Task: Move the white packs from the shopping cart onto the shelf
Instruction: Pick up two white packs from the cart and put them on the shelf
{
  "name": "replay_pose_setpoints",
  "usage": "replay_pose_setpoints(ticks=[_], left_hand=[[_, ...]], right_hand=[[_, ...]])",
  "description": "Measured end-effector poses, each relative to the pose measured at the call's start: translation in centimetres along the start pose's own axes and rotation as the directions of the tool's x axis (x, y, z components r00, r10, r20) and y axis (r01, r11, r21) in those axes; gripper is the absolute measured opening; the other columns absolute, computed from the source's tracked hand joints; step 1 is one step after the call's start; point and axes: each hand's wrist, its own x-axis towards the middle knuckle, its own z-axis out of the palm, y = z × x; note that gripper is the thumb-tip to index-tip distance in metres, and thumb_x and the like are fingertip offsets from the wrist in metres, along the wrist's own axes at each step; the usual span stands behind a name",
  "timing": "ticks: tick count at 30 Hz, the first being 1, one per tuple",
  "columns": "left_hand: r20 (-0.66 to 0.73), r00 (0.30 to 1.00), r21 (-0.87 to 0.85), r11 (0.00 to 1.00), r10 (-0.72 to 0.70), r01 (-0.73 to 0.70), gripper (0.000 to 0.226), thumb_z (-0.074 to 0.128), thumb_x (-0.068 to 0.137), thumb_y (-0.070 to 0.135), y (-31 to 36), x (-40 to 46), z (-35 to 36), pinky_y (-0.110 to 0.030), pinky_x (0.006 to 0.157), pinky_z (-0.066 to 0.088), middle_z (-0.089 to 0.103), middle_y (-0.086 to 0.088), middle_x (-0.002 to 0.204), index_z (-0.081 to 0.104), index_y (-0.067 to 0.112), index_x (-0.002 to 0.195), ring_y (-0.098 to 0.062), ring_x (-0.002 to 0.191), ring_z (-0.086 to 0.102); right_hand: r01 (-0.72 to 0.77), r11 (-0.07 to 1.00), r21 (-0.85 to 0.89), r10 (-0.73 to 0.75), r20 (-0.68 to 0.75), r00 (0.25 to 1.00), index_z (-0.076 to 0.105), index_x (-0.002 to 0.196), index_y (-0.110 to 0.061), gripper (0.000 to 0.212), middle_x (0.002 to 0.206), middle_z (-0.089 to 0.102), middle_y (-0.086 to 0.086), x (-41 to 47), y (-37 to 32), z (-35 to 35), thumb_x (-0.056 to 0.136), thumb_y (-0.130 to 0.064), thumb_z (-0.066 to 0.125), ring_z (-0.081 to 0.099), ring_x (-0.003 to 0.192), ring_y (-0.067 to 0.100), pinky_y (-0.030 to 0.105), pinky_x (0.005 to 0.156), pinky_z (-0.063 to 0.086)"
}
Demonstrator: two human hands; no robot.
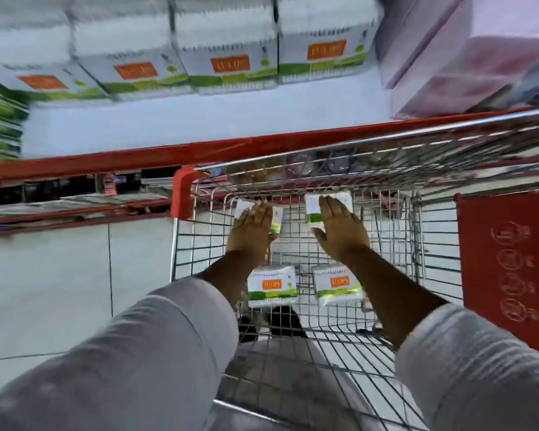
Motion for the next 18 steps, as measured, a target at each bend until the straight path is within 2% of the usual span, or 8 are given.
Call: replay_pose_setpoints(ticks=[3,7,13,16,18], left_hand=[[0.143,0.99,0.111,0.994,-0.008,-0.008,0.074,0.044,0.099,0.036,-1.2,2.2,0.1,-0.033,0.12,0.002,0.0,-0.008,0.162,0.001,0.007,0.153,-0.021,0.149,-0.001],[0.202,0.979,0.152,0.988,-0.004,-0.027,0.085,0.055,0.094,0.034,-2.0,3.2,0.2,-0.034,0.12,0.007,-0.001,-0.008,0.162,0.001,0.007,0.153,-0.023,0.149,0.003],[0.164,0.986,0.208,0.978,-0.032,-0.003,0.091,0.065,0.086,0.036,-0.6,2.2,1.5,-0.039,0.116,0.02,0.019,-0.013,0.156,0.009,0.006,0.151,-0.031,0.142,0.022],[0.115,0.993,0.212,0.977,-0.022,-0.003,0.093,0.067,0.082,0.041,-0.2,2.1,1.8,-0.039,0.114,0.022,0.029,-0.013,0.148,0.015,0.006,0.15,-0.031,0.137,0.028],[0.147,0.989,0.215,0.977,-0.035,0.003,0.098,0.068,0.08,0.047,-0.4,2.7,1.5,-0.04,0.117,0.016,0.027,-0.015,0.151,0.014,0.008,0.151,-0.031,0.14,0.024]], right_hand=[[0.001,0.999,-0.048,0.004,0.089,0.996,0.01,0.153,-0.01,0.076,0.161,0.015,0.008,2.5,1.1,0.2,0.095,-0.036,0.052,0.014,0.148,0.023,0.04,0.115,0.026],[0.011,0.999,-0.039,-0.004,0.164,0.986,0.005,0.154,-0.011,0.078,0.163,0.004,0.006,3.2,1.8,1.5,0.096,-0.036,0.049,0.012,0.149,0.022,0.039,0.115,0.027],[-0.065,0.997,0.042,0.059,0.125,0.99,0.0,0.154,-0.014,0.073,0.163,-0.001,0.003,-0.3,1.2,5.0,0.098,-0.028,0.044,0.006,0.15,0.02,0.037,0.117,0.021],[-0.066,0.996,0.063,0.064,0.029,0.998,0.009,0.154,-0.014,0.073,0.162,0.013,0.006,-0.3,0.8,5.0,0.095,-0.026,0.051,0.016,0.148,0.024,0.039,0.114,0.026],[-0.041,0.998,0.054,0.042,-0.012,0.999,0.011,0.153,-0.015,0.079,0.161,0.017,0.007,1.0,1.0,4.1,0.092,-0.03,0.058,0.018,0.147,0.025,0.041,0.114,0.026]])
